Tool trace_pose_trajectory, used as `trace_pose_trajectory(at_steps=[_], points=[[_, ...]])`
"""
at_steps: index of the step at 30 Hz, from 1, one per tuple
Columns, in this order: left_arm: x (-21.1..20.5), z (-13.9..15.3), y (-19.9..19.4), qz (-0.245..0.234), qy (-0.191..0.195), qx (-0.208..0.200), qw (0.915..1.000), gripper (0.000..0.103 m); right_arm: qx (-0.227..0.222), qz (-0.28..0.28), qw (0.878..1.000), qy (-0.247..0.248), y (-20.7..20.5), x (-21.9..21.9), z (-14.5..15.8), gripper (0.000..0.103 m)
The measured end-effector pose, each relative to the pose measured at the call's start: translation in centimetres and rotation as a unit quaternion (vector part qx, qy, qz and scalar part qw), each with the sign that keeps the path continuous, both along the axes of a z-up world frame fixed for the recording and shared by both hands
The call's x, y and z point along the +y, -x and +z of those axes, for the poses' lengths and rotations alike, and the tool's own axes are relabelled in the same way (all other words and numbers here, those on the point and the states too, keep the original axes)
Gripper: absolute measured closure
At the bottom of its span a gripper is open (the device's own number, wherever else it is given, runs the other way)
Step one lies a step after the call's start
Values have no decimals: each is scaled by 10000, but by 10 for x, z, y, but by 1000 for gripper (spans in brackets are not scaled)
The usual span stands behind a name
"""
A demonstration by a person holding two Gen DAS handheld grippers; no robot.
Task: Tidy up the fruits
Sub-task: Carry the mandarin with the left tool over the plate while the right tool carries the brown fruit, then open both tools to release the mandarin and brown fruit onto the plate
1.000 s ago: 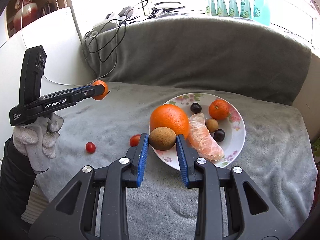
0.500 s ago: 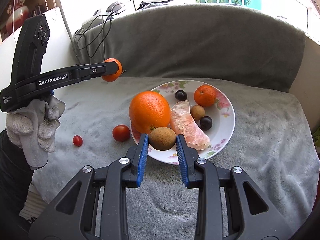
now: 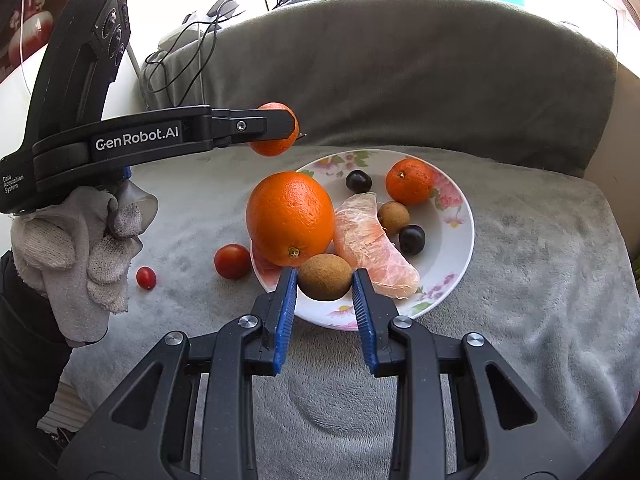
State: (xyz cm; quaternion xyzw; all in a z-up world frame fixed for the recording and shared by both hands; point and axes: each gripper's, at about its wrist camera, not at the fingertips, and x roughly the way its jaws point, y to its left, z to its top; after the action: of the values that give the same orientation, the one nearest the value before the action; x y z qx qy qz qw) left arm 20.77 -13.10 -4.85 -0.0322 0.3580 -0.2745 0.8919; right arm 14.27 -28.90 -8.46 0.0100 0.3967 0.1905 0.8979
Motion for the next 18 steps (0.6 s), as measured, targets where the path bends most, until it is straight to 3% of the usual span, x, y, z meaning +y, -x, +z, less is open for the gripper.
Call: trace_pose_trajectory(at_steps=[16,17,18], points=[[-18,-2,-2,-174,-76,58,9998,68,-55,43,9999,112,-2,5,-4,73],[-19,-2,-2,-175,-81,62,9998,65,-64,43,9999,120,-2,6,-3,70],[-18,-2,-2,-174,-78,55,9998,62,-88,40,9999,128,-1,6,-3,56]])
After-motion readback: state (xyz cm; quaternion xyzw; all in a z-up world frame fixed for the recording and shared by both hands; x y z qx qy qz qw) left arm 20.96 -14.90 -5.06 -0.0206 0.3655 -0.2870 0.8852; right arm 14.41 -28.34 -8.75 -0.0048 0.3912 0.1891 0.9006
